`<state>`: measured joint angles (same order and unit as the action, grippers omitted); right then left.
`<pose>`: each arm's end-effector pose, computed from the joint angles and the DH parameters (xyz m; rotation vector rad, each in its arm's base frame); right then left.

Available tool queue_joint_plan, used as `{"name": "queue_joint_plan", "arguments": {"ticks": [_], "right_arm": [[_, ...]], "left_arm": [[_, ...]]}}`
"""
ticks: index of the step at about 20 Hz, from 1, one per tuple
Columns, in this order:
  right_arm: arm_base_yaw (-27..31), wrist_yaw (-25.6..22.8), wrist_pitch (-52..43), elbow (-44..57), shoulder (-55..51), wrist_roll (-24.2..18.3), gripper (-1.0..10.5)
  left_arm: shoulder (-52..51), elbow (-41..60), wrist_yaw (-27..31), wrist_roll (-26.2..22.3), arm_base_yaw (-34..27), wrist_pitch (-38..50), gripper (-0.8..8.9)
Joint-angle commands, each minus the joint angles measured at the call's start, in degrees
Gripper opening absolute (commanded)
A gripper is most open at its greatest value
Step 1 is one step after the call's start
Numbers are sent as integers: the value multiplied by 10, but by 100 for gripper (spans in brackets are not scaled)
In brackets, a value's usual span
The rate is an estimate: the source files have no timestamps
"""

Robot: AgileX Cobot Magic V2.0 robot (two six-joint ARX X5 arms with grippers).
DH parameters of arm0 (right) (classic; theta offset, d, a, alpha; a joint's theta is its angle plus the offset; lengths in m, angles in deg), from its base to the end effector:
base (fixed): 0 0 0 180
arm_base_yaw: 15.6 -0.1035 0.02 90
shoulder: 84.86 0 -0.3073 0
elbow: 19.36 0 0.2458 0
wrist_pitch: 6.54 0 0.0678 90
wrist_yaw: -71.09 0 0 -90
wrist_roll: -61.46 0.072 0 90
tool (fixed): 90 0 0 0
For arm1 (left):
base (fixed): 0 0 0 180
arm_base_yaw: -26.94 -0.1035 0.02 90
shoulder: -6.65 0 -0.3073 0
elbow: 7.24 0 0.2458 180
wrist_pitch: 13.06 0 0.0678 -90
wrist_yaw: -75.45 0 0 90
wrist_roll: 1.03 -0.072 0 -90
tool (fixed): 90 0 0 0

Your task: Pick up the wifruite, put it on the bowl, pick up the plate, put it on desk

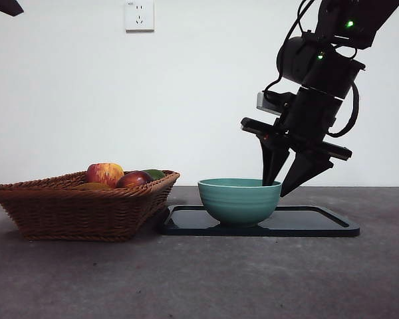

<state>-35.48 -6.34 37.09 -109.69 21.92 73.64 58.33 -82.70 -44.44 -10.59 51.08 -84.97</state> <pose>0.3834 0.1553 0.2084 0.1198 1.1085 0.3979 0.1143 -0.0905 0.3467 0.1012 0.7928 -0.9550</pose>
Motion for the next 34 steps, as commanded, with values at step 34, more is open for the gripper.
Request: {"name": "queue_joint_plan", "arguments": {"ticks": [34], "right_arm": [[-160,-52,62,233,-394,-23,8]], "left_arm": [[3,-9,-2,-5,3,6,339]]}}
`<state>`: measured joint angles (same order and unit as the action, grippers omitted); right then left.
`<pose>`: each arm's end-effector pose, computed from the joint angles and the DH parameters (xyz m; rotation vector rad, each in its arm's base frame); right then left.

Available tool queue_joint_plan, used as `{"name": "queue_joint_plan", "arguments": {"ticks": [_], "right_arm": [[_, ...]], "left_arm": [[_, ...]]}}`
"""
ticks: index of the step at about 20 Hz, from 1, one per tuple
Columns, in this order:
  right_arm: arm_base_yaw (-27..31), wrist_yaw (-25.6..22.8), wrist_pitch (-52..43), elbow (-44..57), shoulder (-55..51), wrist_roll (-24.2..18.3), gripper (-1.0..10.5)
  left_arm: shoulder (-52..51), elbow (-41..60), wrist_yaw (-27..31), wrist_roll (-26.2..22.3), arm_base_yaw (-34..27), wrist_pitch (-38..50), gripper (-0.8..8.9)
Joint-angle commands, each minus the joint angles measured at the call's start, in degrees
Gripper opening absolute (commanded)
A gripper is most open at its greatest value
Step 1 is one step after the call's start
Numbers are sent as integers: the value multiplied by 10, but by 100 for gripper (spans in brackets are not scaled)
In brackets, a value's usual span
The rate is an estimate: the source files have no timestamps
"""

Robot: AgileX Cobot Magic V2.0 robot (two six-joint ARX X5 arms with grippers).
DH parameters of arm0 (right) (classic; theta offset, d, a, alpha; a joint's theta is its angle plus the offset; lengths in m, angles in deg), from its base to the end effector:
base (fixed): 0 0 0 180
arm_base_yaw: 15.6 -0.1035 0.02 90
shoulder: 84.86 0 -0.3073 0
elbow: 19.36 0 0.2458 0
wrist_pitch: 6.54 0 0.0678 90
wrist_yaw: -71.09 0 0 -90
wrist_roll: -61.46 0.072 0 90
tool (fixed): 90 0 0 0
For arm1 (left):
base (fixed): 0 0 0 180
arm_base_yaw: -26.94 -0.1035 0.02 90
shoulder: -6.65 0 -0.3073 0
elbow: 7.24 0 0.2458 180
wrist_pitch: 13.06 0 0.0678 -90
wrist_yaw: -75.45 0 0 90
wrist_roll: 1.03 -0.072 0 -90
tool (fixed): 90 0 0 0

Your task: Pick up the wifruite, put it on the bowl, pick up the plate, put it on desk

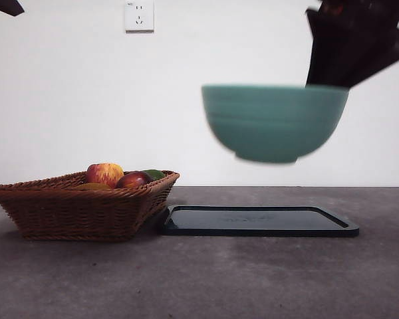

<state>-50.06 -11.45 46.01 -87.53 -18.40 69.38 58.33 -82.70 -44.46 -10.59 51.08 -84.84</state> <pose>0.1851 0.1383 0.2846 -0.0879 0.9246 0.6186 0.1145 -0.0906 0.3469 0.1012 0.7904 -0.9554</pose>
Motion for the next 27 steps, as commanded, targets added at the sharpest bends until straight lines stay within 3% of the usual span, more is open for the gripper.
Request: {"name": "queue_joint_plan", "arguments": {"ticks": [1,10,21,22,25,27], "right_arm": [[-21,-1,-44,26,12,26,8],[-37,-1,-118,61,116,41,8],[-48,-15,-123,61,156,43,12],[-48,-18,-122,61,156,48,27],[-48,-17,-123,61,156,52,268],[-48,-15,-123,60,155,52,289]], "left_arm": [[3,-9,-1,-5,3,4,339],[3,-9,-1,-5,3,4,339],[3,-9,-1,-5,3,3,339],[3,-9,-1,-5,3,3,339],[3,-9,-1,-5,3,3,339],[3,-9,-1,-5,3,3,339]]}}
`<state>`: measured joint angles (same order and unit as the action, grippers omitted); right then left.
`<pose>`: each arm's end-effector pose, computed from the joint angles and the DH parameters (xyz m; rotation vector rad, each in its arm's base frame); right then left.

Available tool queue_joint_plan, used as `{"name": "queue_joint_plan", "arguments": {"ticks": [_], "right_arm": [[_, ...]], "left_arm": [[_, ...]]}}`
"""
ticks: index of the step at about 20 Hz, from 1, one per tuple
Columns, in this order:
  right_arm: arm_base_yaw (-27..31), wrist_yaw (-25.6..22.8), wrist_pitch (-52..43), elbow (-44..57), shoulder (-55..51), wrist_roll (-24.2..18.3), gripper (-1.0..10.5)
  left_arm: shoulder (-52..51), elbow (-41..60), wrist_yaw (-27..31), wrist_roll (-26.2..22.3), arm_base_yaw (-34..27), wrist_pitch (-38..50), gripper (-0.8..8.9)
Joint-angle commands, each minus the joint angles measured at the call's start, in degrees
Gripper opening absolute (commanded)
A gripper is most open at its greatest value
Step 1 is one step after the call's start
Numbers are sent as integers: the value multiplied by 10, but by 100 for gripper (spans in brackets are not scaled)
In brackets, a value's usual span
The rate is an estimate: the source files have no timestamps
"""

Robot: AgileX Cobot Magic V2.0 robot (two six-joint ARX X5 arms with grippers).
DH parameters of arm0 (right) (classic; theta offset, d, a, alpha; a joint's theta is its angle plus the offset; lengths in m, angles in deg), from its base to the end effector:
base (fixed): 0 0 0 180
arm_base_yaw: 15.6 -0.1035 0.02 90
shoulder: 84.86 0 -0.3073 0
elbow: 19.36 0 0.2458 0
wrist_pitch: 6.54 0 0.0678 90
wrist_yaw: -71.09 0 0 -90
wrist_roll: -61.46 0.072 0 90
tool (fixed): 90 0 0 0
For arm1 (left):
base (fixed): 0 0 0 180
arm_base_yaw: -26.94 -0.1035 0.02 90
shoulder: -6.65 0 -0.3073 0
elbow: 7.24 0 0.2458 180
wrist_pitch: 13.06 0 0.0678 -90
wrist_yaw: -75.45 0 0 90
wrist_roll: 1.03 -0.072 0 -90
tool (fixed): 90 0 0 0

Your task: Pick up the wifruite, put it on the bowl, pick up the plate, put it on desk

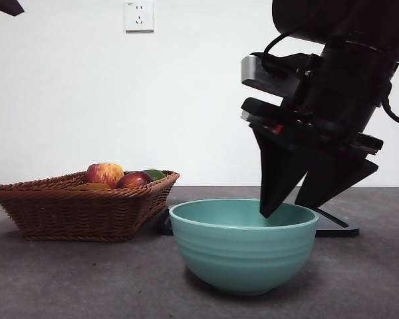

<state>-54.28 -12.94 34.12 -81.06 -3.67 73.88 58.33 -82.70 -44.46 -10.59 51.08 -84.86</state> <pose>0.2092 0.1771 0.2043 -0.1147 1.0972 0.5870 0.1144 -0.0906 0.3469 0.1012 0.7908 -0.9554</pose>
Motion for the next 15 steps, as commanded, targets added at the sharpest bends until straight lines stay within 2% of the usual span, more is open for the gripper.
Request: {"name": "queue_joint_plan", "arguments": {"ticks": [1,7,15], "right_arm": [[-6,0,-3,-5,5,7,289],[-5,-5,15,-40,-73,7,290],[-5,12,130,-95,-223,3,289]], "left_arm": [[3,-9,-1,-5,3,4,339],[3,-9,-1,-5,3,4,339],[3,-9,-1,-5,3,4,340]]}}
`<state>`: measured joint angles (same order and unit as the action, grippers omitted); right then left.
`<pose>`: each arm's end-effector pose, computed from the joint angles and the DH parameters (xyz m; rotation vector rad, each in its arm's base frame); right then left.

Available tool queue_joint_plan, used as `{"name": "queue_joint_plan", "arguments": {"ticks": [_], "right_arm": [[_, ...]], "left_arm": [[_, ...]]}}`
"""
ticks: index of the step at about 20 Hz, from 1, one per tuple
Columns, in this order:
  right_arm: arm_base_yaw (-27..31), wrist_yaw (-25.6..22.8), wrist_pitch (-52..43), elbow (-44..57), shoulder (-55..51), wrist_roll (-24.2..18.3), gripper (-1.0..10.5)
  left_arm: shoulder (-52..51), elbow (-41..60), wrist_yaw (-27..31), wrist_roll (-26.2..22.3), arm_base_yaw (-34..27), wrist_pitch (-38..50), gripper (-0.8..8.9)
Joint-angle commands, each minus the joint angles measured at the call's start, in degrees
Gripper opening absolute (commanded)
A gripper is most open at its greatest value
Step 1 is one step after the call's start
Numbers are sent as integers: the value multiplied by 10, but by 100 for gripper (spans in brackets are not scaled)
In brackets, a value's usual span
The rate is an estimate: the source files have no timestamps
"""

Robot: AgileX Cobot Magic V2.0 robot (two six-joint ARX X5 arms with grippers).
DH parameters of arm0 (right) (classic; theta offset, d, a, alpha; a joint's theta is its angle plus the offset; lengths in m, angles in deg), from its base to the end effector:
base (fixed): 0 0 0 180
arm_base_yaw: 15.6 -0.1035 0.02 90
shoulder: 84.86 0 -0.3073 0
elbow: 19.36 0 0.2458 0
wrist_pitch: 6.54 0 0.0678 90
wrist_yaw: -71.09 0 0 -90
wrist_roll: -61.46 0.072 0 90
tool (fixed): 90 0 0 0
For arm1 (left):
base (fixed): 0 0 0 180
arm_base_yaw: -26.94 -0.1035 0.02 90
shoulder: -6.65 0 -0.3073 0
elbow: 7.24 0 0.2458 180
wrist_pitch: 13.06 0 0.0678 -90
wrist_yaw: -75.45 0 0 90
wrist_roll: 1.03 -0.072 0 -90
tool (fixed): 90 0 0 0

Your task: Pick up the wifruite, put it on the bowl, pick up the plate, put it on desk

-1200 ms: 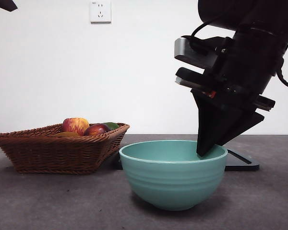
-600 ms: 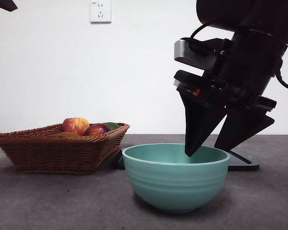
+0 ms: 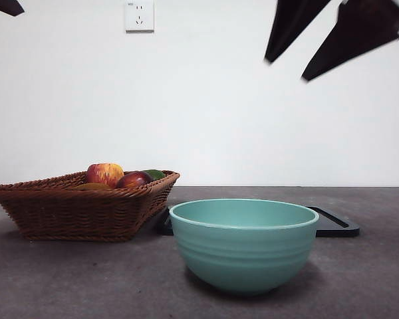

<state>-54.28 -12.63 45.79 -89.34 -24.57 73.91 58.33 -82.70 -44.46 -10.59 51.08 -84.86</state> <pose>0.1610 0.1390 0.3174 -0.0157 0.8076 0.6622 0.1144 -0.0906 0.3469 0.1012 0.7908 -0.9554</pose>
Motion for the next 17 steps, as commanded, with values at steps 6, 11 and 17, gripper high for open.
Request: {"name": "queue_joint_plan", "arguments": {"ticks": [6,11,17], "right_arm": [[-6,81,125,-12,-87,3,289],[-6,108,161,-12,-110,-1,289],[-6,108,159,-12,-110,-1,289]], "left_arm": [[3,-9,-1,-4,3,3,340],[3,-9,-1,-5,3,3,339],[3,-9,-1,-4,3,2,339]]}}
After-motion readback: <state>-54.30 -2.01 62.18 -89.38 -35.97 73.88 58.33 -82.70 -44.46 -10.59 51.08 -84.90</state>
